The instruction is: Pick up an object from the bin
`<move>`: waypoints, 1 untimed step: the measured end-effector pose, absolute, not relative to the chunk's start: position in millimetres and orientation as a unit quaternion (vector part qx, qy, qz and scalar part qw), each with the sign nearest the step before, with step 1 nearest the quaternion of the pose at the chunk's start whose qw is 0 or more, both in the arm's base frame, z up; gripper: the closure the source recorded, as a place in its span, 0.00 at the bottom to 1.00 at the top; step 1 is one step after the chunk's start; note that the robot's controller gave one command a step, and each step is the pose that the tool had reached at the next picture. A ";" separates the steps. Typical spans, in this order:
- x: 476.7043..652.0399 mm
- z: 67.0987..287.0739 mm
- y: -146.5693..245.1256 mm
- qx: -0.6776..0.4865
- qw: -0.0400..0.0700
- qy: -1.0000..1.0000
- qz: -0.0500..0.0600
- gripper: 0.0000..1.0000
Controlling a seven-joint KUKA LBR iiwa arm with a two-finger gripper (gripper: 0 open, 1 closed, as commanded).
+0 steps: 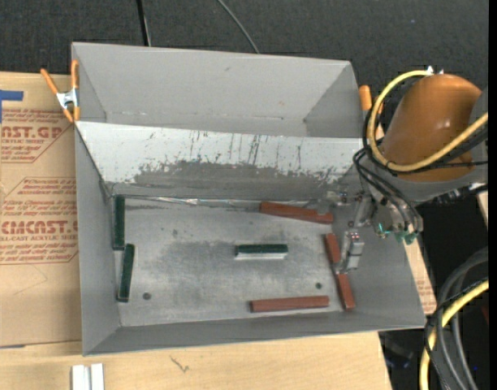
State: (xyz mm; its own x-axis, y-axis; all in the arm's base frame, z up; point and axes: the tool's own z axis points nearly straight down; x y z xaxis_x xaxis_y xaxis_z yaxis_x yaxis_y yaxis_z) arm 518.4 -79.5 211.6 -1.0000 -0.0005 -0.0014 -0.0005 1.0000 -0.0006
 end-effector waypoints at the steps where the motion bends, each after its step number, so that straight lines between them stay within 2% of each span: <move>1: 507.8 166.0 -75.6 0.009 0.004 1.000 -0.001 0.00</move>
Offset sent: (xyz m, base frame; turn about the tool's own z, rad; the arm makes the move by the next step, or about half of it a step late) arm -0.0052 0.0012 -0.1416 -0.0273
